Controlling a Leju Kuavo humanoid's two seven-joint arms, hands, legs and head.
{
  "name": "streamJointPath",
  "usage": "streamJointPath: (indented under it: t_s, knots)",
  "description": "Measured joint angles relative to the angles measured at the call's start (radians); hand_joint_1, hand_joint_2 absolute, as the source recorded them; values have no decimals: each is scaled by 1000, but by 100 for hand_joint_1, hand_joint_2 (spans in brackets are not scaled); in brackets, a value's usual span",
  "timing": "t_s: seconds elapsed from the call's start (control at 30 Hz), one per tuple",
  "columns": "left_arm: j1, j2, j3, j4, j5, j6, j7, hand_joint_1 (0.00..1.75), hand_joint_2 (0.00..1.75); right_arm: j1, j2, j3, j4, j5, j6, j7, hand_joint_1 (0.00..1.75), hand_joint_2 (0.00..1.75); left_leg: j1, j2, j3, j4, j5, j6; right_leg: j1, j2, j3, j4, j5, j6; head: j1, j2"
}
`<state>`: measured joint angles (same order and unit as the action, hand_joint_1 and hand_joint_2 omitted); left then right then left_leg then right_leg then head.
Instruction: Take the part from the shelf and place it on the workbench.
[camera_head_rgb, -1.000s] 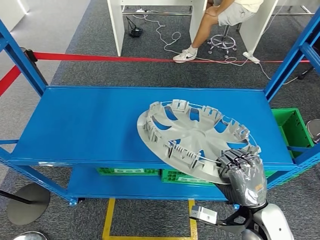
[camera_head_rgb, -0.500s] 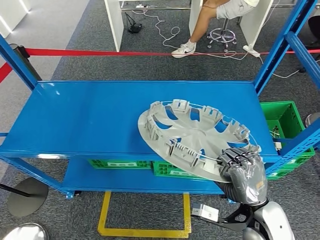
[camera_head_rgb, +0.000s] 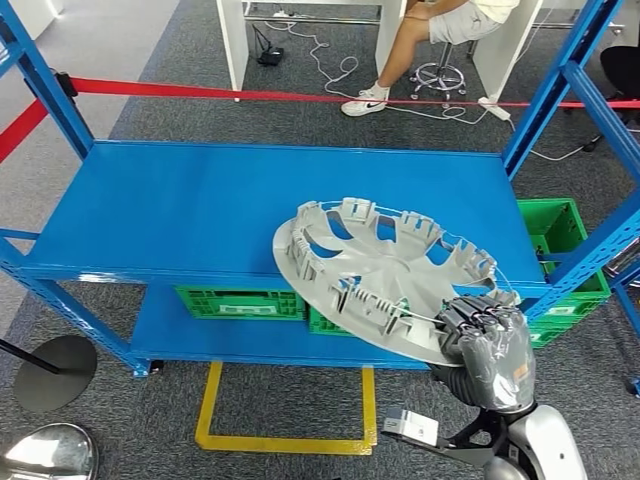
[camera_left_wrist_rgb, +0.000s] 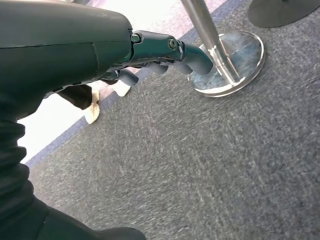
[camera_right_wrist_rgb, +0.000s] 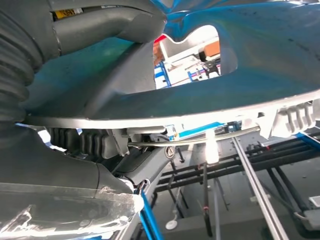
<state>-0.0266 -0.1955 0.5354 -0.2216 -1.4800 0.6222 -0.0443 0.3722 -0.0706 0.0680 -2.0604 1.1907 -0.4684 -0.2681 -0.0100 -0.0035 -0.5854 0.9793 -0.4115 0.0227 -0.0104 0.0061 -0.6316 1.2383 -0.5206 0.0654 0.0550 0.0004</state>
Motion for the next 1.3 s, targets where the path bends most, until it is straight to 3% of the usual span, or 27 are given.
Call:
streamJointPath:
  t_s: [0.07, 0.13, 0.2, 0.23, 0.3, 0.37, 0.4, 0.43, 0.47, 0.5, 0.53, 0.6, 0.63, 0.7, 0.73, 0.8, 0.87, 0.9, 0.93, 0.97, 1.0, 1.07, 1.13, 1.17, 1.23, 1.27, 1.3]
  knots:
    - [0, 0, 0, 0, 0, 0, 0, 0, 175, -2, 0, 0, -1, -3, 0, -4, 175, 175, -1, 0, -16, 0, 16, -9, 2, 2, 105, -151, 16, -6, -1, 0]
    - [-1, 0, 1, 0, -1, 0, 0, 0, 175, -3, 0, 0, -3, -7, 1, -6, 175, 175, 0, 0, -24, -2, 35, -19, 8, 4, 159, -243, 2, -13, -1, 0]
    - [0, -1, 2, 0, -1, -1, 0, 0, 175, -2, 1, -1, -4, -17, 5, -6, 175, 175, 4, -1, -30, -6, 50, -29, 11, 3, 156, -257, 14, -28, 0, 0]
    - [2, -1, 2, 0, -1, -2, 0, 0, 175, -3, 1, -2, -4, -26, 8, -7, 175, 175, 4, -1, -36, -1, 39, -35, 10, 2, 150, -260, 23, -37, 0, 0]
    - [4, -1, 3, 1, -1, -3, 0, 0, 175, -5, 3, -8, -4, -43, 15, -10, 175, 175, 6, -2, -59, 59, -33, -47, 6, -2, 130, -266, 45, -56, -3, 0]
    - [4, -1, 4, 1, -1, -4, 0, 0, 175, -4, 6, -15, -4, -54, 21, -14, 175, 175, 8, -2, -92, 186, -128, -54, 6, -5, 103, -264, 65, -62, -6, 0]
    - [3, -1, 5, 1, -1, -4, 0, 0, 175, -4, 8, -19, -3, -59, 25, -16, 175, 175, 8, -2, -103, 243, -151, -56, 6, -6, 90, -263, 75, -62, -6, 0]
    - [3, 0, 6, 1, -1, -4, 0, 0, 175, -4, 10, -23, -3, -63, 28, -18, 175, 175, 9, -2, -101, 275, -150, -57, 5, -7, 76, -261, 83, -60, -7, 0]
    - [3, 0, 6, 1, -1, -4, 0, 0, 175, -4, 12, -25, -2, -66, 32, -21, 175, 175, 9, -2, -84, 275, -130, -58, 4, -8, 63, -258, 91, -57, -7, 0]
    - [3, 1, 7, 1, -1, -4, 0, 0, 175, -5, 14, -27, -1, -68, 35, -23, 175, 175, 10, -2, -49, 238, -101, -58, 2, -9, 51, -255, 99, -53, -7, 0]
    - [3, 2, 7, 1, -1, -4, 0, 0, 175, -5, 17, -28, -1, -69, 37, -24, 175, 175, 11, -2, 0, 174, -77, -60, 1, -9, 41, -252, 106, -48, -7, 0]
    - [1, 2, 10, 1, -1, -4, -1, 0, 175, -8, 22, -28, 0, -68, 41, -25, 175, 175, 10, -4, 91, 35, -68, -56, 1, -9, 25, -247, 121, -36, -7, 0]
    - [0, 2, 11, 1, -1, -5, -1, 0, 175, -11, 24, -28, 0, -67, 44, -26, 175, 175, 9, -5, 115, -9, -75, -51, 2, -10, 19, -246, 130, -31, -7, 0]
    - [-1, 4, 15, 1, -1, -6, -2, 0, 175, -17, 29, -27, 2, -64, 48, -27, 175, 175, 6, -8, 116, -33, -78, -36, 1, -9, 11, -248, 149, -21, -7, 0]
    - [0, 4, 16, 1, -1, -7, -2, 0, 175, -20, 31, -27, 3, -62, 50, -27, 175, 175, 6, -7, 107, -33, -71, -28, 0, -8, 3, -245, 147, -17, -8, 0]
    - [1, 6, 19, 2, 0, -9, -2, 0, 175, -26, 35, -25, 6, -58, 54, -26, 175, 175, 8, -4, 87, -36, -52, -10, -1, -5, -20, -192, 88, -9, -5, 0]
    - [1, 8, 23, 2, 0, -10, -2, 0, 175, -34, 37, -24, 13, -54, 57, -23, 175, 175, 5, -2, 66, -35, -33, -1, -1, -5, -54, -64, -11, -4, 0, 0]
    - [1, 10, 24, 2, 0, -11, -2, 0, 175, -38, 37, -24, 17, -53, 58, -21, 175, 175, 3, -1, 55, -34, -23, 1, -1, -5, -65, 0, -40, -4, 0, 0]
    - [1, 11, 25, 2, 0, -11, -2, 0, 175, -40, 38, -23, 20, -51, 59, -19, 175, 175, -1, -1, 43, -33, -14, 3, 0, -5, -65, 40, -48, -6, 0, 0]
    - [1, 13, 26, 2, 0, -11, -2, 0, 175, -42, 39, -23, 23, -50, 59, -17, 175, 175, -5, -1, 31, -32, -5, 4, 1, -5, -48, 44, -34, -10, 0, 0]
    - [1, 14, 27, 2, 1, -11, -2, 0, 175, -44, 39, -23, 24, -48, 59, -15, 175, 175, -9, -1, 20, -31, 4, 4, 3, -5, -13, 11, -8, -16, 0, 0]
    - [1, 15, 30, 2, 1, -11, -2, 0, 175, -47, 39, -23, 26, -43, 59, -12, 175, 175, -15, -3, 4, -29, 21, 2, 10, -4, 94, -131, 25, -35, 0, 0]
    - [0, 15, 31, 2, 1, -11, -2, 0, 175, -50, 39, -22, 26, -39, 58, -11, 175, 175, -16, -3, -7, -28, 40, -4, 19, -2, 172, -252, 17, -47, -1, 0]
    - [0, 15, 32, 2, 1, -11, -2, 0, 175, -51, 39, -22, 26, -39, 58, -11, 175, 175, -14, -3, -13, -28, 50, -9, 22, -1, 183, -277, 12, -49, -1, 0]
    - [2, 16, 33, 2, 1, -12, -2, 0, 175, -52, 39, -22, 27, -37, 57, -10, 175, 175, -9, -4, -25, -27, 61, -21, 25, -3, 166, -285, 31, -55, 0, 0]
    - [4, 16, 34, 2, 1, -12, -1, 0, 175, -52, 39, -22, 27, -37, 57, -9, 175, 175, -8, -5, -34, -16, 41, -28, 24, -4, 154, -287, 43, -62, 0, 0]
    - [6, 17, 36, 2, 1, -13, -1, 0, 175, -52, 40, -22, 27, -36, 57, -8, 175, 175, -6, -5, -47, 13, 2, -34, 21, -6, 140, -289, 56, -68, -2, 0]
